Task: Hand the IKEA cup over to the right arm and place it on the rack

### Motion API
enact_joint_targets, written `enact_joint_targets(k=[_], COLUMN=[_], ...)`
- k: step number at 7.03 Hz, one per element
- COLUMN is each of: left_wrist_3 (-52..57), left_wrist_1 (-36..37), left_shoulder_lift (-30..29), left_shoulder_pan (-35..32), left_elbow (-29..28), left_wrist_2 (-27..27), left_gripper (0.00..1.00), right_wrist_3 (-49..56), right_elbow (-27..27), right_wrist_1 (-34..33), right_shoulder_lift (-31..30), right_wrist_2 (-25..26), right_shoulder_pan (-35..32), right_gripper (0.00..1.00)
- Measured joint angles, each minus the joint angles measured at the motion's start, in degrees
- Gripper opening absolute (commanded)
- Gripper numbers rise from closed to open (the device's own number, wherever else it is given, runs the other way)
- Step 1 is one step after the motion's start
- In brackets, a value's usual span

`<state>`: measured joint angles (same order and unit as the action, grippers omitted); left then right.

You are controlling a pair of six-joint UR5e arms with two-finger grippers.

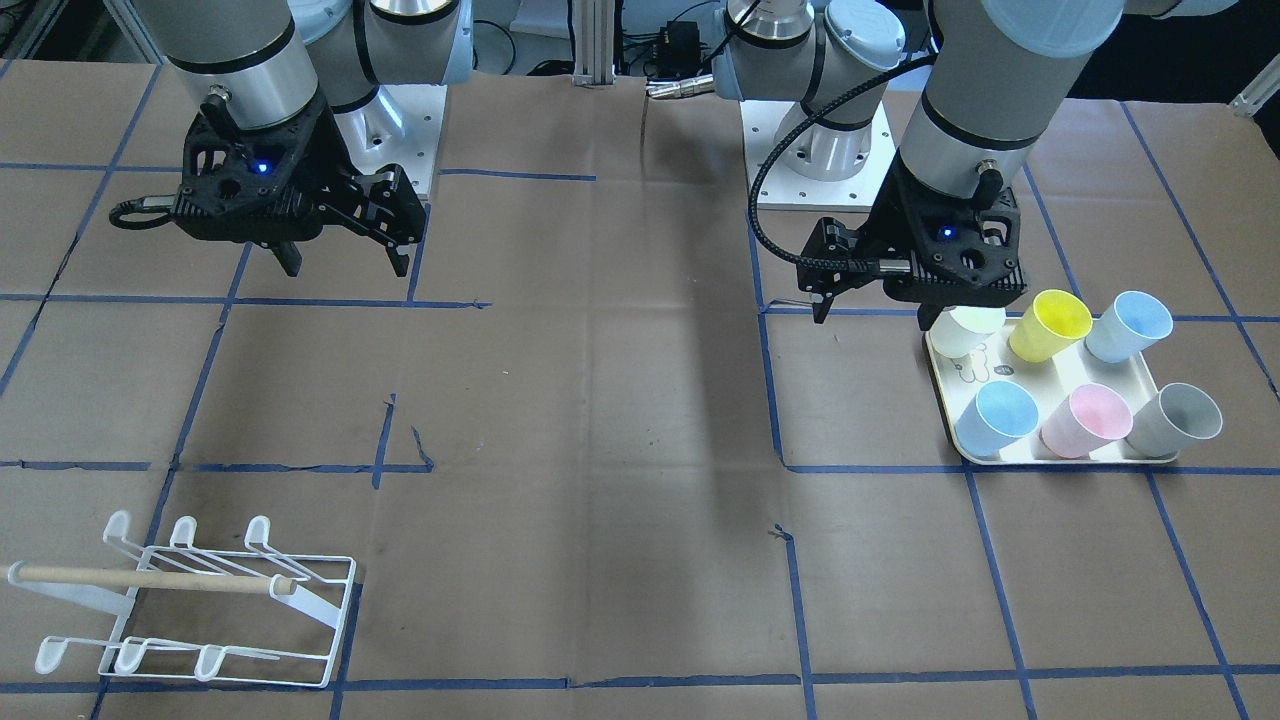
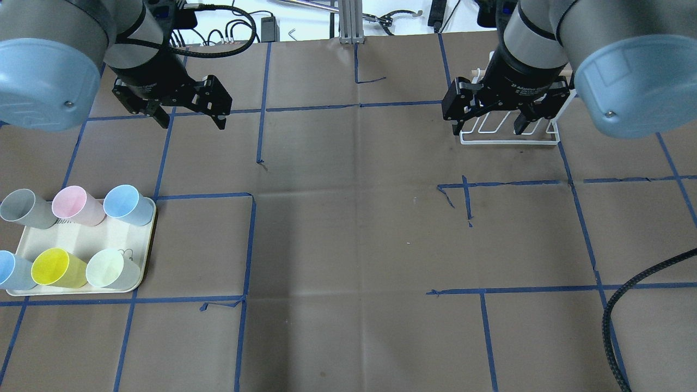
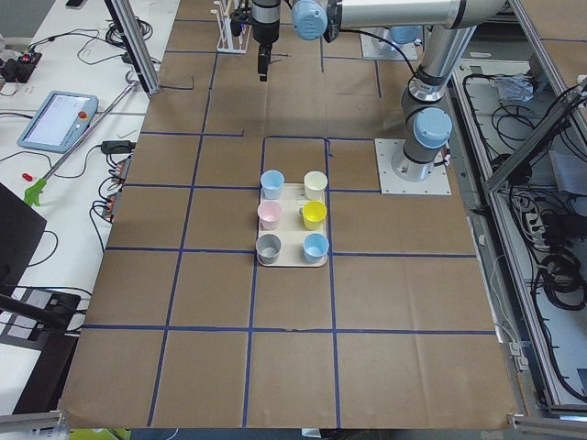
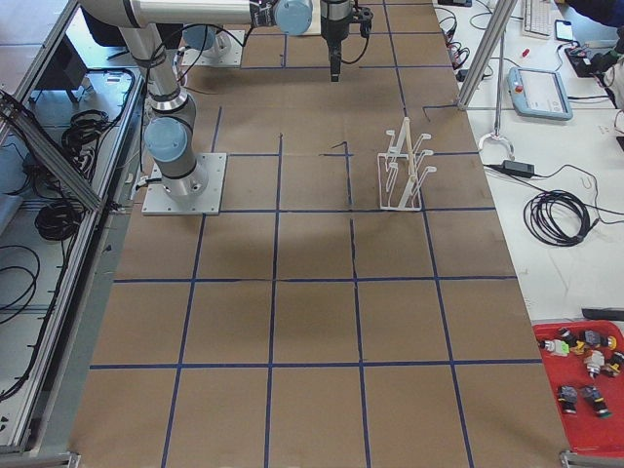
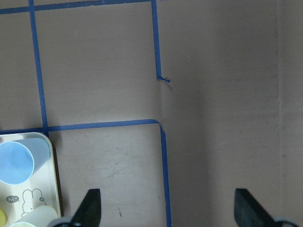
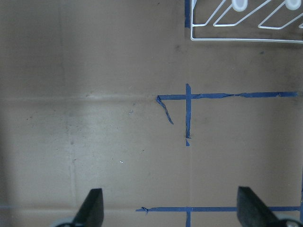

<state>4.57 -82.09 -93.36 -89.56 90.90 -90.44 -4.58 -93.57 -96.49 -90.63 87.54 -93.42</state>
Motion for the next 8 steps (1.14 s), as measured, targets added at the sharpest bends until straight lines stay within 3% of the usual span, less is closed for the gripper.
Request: enact_joint_targets(k=[8], left_wrist_3=[0.0], left_wrist_1=[0.6], left_shoulder_lift=[0.6], left_shoulder_pan=[0.0], left_elbow=[0.9], left_wrist_2=[0.1], left_gripper=[1.0], right_wrist_3=[0.0], right_elbow=[0.2], right_wrist_1=[0.0], right_shoulder_lift=[0.1], right_wrist_2=[-0.4], right_shoulder_pan=[0.0], right_gripper=[1.0])
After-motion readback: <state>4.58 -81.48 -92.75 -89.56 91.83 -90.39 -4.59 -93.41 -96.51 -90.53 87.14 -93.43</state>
